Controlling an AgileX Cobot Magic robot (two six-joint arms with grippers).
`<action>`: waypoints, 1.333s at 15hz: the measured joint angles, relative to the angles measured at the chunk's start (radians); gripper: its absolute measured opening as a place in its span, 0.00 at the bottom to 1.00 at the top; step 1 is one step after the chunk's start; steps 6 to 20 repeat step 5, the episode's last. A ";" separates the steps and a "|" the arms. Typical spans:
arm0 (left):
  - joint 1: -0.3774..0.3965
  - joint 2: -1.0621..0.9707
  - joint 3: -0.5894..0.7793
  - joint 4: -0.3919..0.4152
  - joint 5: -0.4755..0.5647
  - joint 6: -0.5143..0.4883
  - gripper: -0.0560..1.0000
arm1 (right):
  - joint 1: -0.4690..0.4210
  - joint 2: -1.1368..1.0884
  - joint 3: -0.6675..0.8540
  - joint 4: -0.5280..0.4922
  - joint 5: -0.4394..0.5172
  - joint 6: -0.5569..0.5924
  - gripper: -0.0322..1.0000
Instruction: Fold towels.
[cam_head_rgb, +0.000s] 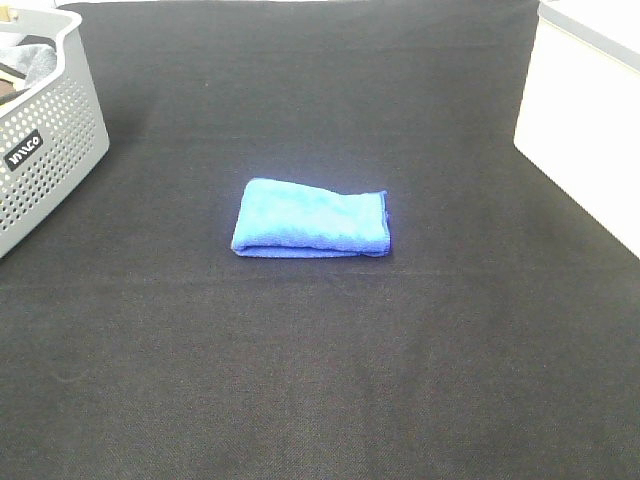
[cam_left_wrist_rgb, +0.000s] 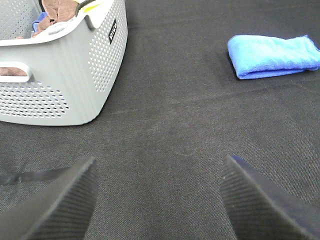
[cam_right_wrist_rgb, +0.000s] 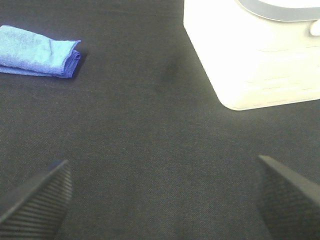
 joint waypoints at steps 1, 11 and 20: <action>0.000 0.000 0.000 0.000 0.000 0.000 0.69 | 0.000 0.000 0.000 0.000 0.000 0.000 0.92; 0.000 0.000 0.000 0.000 0.000 0.000 0.69 | 0.000 0.000 0.000 0.000 0.000 0.000 0.92; 0.000 0.000 0.000 0.000 0.000 0.000 0.69 | 0.000 0.000 0.000 0.000 0.000 0.000 0.92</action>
